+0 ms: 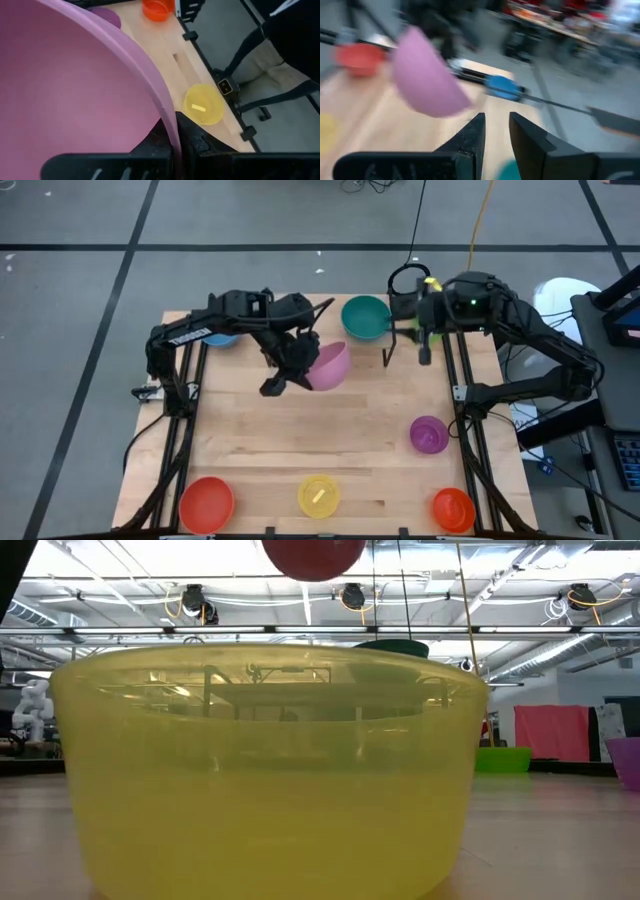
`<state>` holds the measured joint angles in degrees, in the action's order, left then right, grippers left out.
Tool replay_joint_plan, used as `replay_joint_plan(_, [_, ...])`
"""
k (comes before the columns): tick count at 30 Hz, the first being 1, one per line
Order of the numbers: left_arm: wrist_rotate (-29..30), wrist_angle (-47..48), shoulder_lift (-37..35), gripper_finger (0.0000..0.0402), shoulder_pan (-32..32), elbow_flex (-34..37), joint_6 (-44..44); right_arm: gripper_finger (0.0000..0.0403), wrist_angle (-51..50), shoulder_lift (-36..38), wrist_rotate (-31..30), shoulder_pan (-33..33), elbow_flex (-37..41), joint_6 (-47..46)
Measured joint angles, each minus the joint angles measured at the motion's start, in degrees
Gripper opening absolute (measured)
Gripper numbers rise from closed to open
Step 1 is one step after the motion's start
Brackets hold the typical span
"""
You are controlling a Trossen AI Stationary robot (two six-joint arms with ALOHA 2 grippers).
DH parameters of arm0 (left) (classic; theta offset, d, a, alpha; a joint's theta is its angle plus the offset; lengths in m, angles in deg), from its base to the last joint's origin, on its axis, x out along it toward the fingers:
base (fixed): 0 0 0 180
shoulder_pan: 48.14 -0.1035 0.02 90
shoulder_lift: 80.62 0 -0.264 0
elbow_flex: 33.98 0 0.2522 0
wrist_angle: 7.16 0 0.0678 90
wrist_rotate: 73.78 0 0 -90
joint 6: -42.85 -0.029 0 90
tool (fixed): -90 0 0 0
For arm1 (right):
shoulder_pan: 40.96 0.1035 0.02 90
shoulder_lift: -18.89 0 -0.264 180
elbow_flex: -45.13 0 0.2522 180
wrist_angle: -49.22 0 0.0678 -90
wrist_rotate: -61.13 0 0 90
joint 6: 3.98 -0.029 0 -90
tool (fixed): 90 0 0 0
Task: Place and stack bowls onto a shelf
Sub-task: Stack the pink bowl on top of the dark green bowl on the shelf
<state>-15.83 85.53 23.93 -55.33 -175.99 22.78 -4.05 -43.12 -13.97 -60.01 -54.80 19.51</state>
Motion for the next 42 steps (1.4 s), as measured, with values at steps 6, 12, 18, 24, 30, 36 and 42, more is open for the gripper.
replay_joint_plan(6, [-4.0,-2.1,0.0,0.0004,1.3,0.0,0.2,0.0082,-0.6,-3.5,3.3,0.0,0.0,-2.1])
replay_joint_plan(12, [-8.7,-2.4,0.0,0.0004,2.5,0.0,-0.9,0.0082,-2.3,-7.8,8.3,0.0,0.0,-1.4])
replay_joint_plan(18, [-8.9,-1.7,0.0,0.0004,3.0,0.0,-0.3,0.0093,-0.1,-9.8,12.3,0.7,0.0,-1.5])
replay_joint_plan(24, [-9.1,-1.0,0.0,0.0004,3.8,0.8,-0.4,0.0118,1.8,-11.5,12.4,2.9,0.0,-1.4])
replay_joint_plan(30, [-9.4,-1.0,0.0,0.0004,4.1,1.0,-0.7,0.0125,2.1,-13.7,12.4,5.4,0.0,3.1])
replay_joint_plan(36, [-12.6,-0.9,0.0,0.0004,4.1,1.0,-0.8,0.0125,4.9,-14.6,12.5,7.4,0.0,5.7])
replay_joint_plan(42, [-13.4,-0.5,0.0,0.0004,4.2,1.0,-2.0,0.0125,5.4,-15.1,17.1,7.9,0.0,7.7])
